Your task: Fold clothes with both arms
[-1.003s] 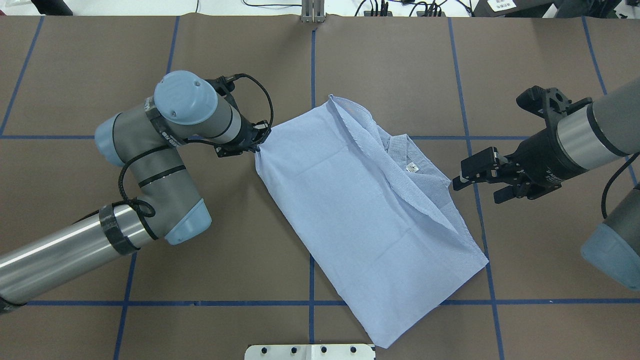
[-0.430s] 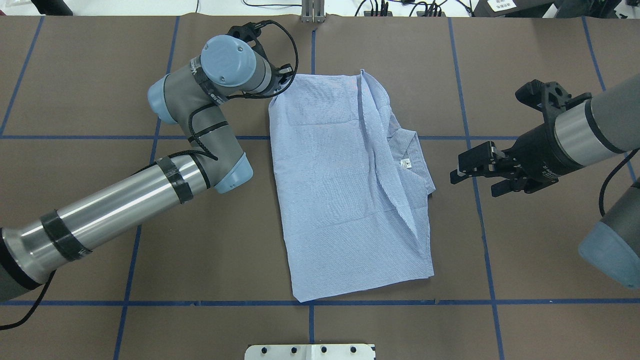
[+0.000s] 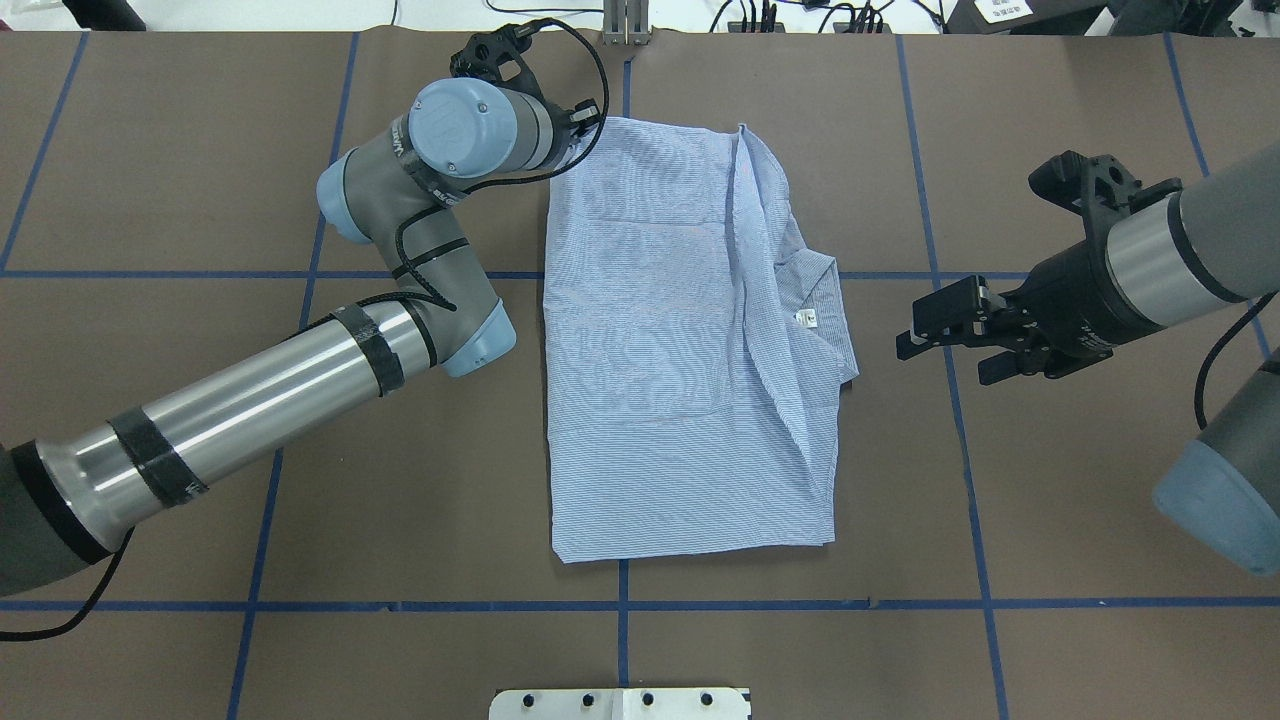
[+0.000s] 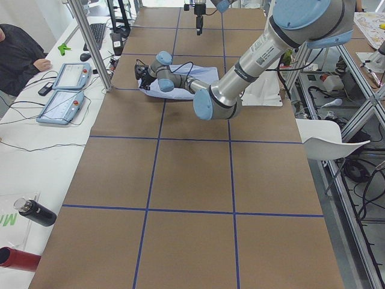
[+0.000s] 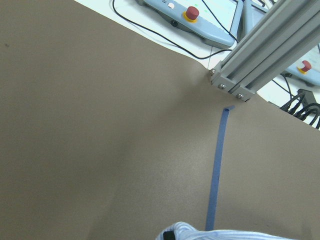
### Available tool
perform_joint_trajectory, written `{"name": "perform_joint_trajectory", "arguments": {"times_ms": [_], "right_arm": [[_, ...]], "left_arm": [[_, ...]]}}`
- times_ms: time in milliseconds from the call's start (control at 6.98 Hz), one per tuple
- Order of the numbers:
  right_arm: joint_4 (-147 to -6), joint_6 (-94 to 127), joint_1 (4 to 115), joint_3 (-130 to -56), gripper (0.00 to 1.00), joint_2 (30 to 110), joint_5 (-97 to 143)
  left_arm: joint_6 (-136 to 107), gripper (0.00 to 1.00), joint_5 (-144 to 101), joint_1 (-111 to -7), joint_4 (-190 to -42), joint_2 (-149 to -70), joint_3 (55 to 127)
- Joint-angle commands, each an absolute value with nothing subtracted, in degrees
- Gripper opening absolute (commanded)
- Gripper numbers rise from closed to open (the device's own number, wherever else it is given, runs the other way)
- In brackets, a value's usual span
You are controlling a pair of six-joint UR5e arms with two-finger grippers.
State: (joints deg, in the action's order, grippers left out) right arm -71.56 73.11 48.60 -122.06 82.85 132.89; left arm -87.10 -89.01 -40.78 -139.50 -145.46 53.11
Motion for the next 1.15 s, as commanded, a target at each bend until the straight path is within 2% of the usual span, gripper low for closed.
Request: {"name": "perform_joint_trajectory", "arguments": {"times_ms": [0,143,286,573,1003], "right_arm": [[-71.54,73.12,48.6,-122.08,1.0,81.74,131.4],[-71.54,72.86,48.6,-121.99,1.0,81.74,131.14],[-71.63,72.34,48.34,-121.56,1.0,81.48,131.05],[-72.41,72.25,47.65,-116.57,1.0,74.39,127.12],[-76.71,69.02,39.07,-110.67,1.0,67.43,112.56]], "left_arm": [[-87.1,0.0,-87.28,-41.31,-143.69,-145.9,52.03],[-87.01,0.99,-86.93,-41.31,-143.7,-145.72,52.03],[-86.92,1.0,-87.01,-41.31,-143.79,-145.81,52.9],[-86.23,1.0,-87.71,-41.92,-143.62,-145.38,55.97],[-83.06,1.0,-94.72,-42.19,-141.87,-132.4,69.75]]}}
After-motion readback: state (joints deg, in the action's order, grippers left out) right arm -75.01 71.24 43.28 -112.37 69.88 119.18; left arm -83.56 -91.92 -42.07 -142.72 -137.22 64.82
